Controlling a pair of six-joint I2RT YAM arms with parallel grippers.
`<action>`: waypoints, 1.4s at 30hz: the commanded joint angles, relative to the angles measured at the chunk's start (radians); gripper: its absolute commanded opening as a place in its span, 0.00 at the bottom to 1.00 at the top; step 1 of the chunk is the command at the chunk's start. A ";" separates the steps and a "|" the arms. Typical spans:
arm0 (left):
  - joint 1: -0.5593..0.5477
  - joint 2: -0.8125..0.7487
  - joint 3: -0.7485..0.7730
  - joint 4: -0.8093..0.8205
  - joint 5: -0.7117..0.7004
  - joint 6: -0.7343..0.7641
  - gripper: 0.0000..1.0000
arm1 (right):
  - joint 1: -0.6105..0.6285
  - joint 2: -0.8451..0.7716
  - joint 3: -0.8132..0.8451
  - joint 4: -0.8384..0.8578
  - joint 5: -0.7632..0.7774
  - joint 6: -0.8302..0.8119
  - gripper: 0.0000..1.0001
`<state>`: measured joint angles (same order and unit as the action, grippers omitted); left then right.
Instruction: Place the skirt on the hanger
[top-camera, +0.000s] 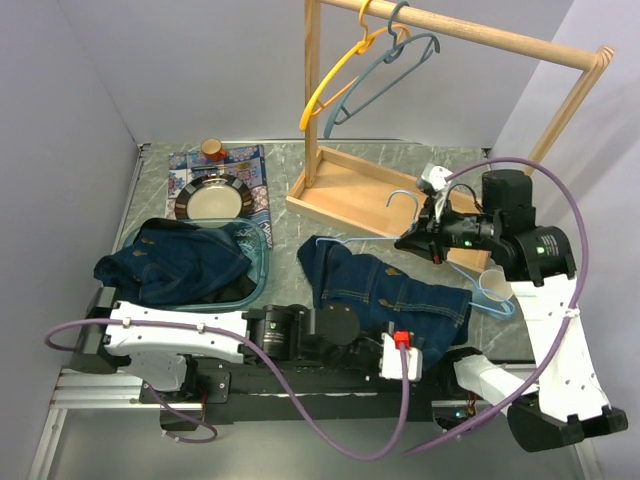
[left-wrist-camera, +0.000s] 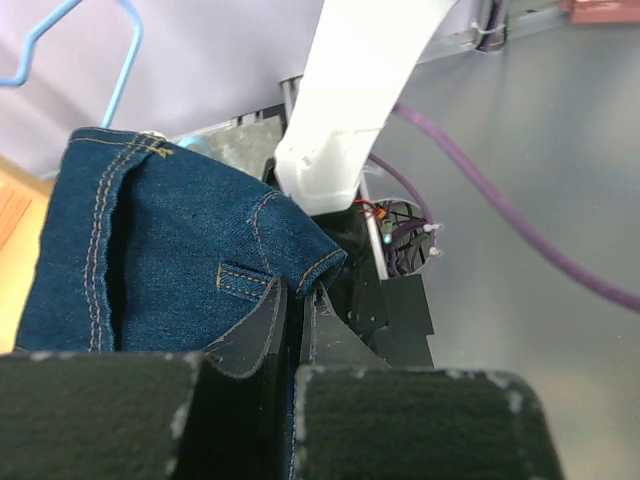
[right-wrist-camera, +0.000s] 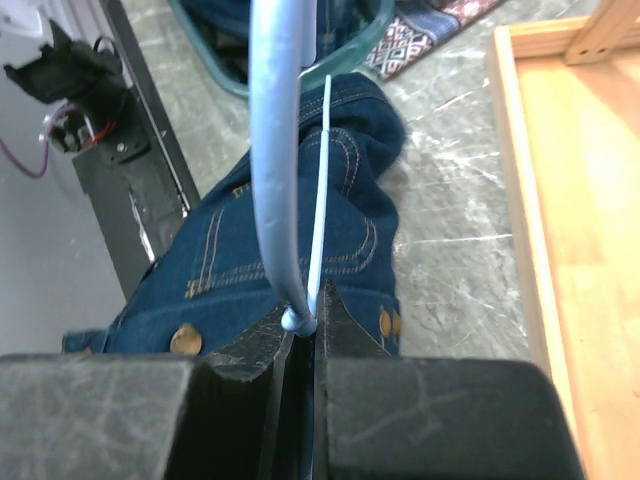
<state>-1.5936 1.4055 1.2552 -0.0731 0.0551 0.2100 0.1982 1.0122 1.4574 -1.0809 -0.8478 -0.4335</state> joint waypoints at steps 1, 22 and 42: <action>-0.037 0.013 0.073 -0.004 0.118 0.040 0.01 | -0.042 -0.032 0.073 0.102 -0.020 0.035 0.00; -0.088 0.006 -0.204 0.058 -0.102 -0.104 0.13 | -0.172 -0.132 0.028 0.226 -0.021 0.211 0.00; 0.457 -0.376 -0.050 -0.232 0.069 0.014 0.97 | -0.166 -0.172 -0.032 -0.003 -0.157 -0.158 0.00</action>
<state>-1.2148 0.9867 1.0637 -0.1787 -0.0044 0.1234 0.0319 0.8494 1.4326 -1.0248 -0.8738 -0.4374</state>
